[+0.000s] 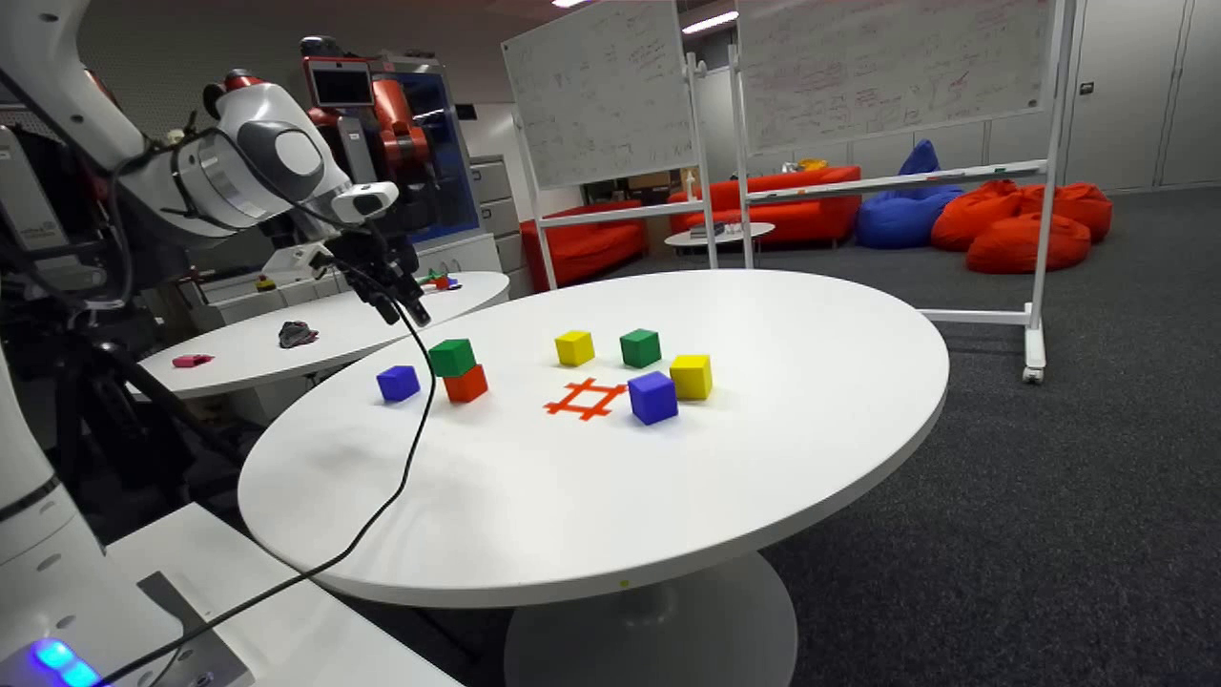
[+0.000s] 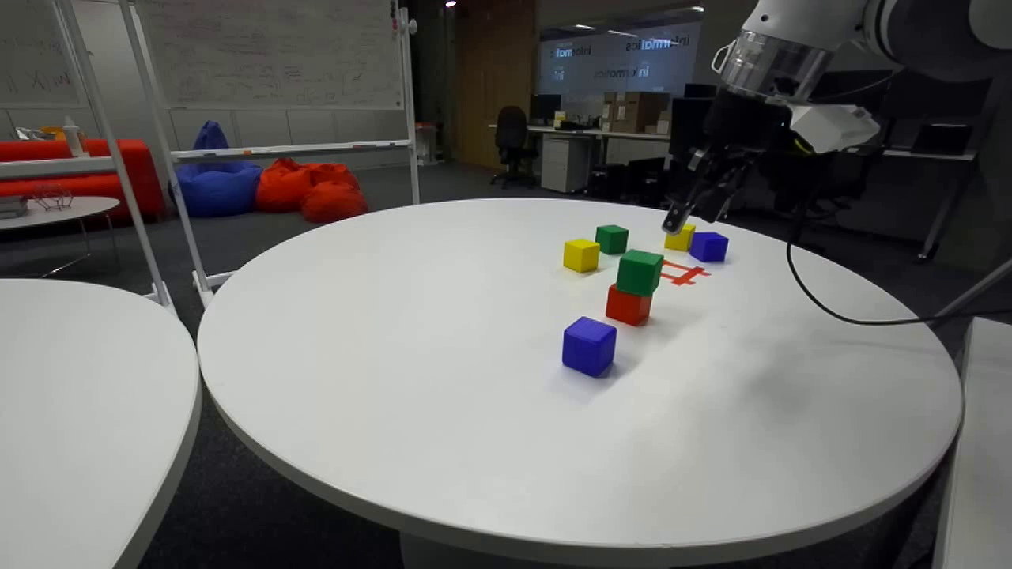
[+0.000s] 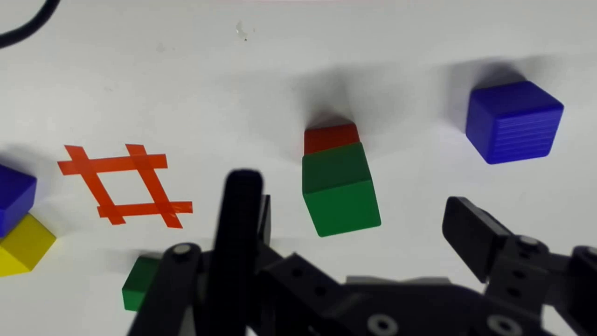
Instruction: Unstack all the toy blocks then put the orange block in the marked zone
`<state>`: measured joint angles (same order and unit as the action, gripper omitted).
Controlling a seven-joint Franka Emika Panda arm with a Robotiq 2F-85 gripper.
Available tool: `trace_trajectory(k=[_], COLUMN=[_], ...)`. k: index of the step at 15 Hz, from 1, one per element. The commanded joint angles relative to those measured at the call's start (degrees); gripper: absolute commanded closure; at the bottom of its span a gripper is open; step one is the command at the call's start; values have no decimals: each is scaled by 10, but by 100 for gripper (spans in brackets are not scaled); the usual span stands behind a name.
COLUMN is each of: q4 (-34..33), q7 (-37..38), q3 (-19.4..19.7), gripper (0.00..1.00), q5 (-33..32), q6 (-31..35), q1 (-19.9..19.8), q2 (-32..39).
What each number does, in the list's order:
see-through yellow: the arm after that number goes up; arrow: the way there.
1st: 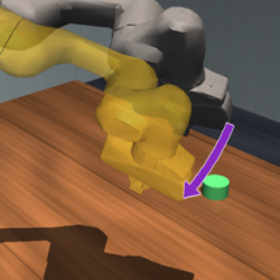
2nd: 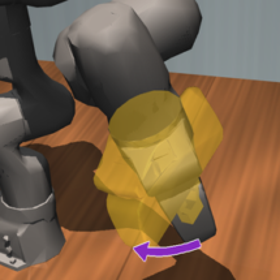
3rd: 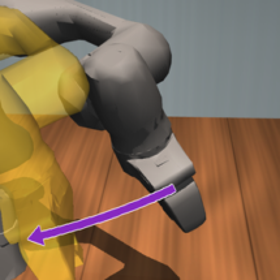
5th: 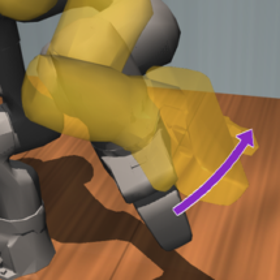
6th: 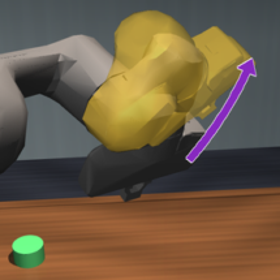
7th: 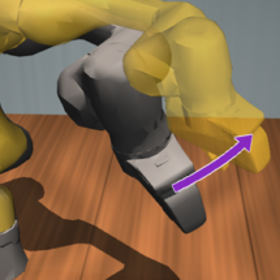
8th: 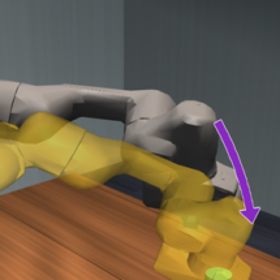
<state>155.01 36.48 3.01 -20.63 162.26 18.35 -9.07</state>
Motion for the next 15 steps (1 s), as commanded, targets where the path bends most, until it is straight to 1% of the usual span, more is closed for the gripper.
trace_trajectory(k=[1,2,4,5,7,11,13,14,15], q4=[2,0,-2,-1,-2,-2,-5,-9,-11], q7=[-64,-71,-64,-62,-60,-60,-53,-37,-38], q3=[-61,-73,-94,-104,-111,-112,-122,-132,-138], gripper=[0,0,0,0,0,0,0,0,0], q5=[88,102,103,103,102,102,91,71,63], q6=[-24,-38,-47,-29,-31,-31,-37,-44,-45], q1=[-51,-61,-84,-88,-97,-99,-109,-120,-124], q2=[-5,-6,-8,-1,-1,-1,1,2,5])
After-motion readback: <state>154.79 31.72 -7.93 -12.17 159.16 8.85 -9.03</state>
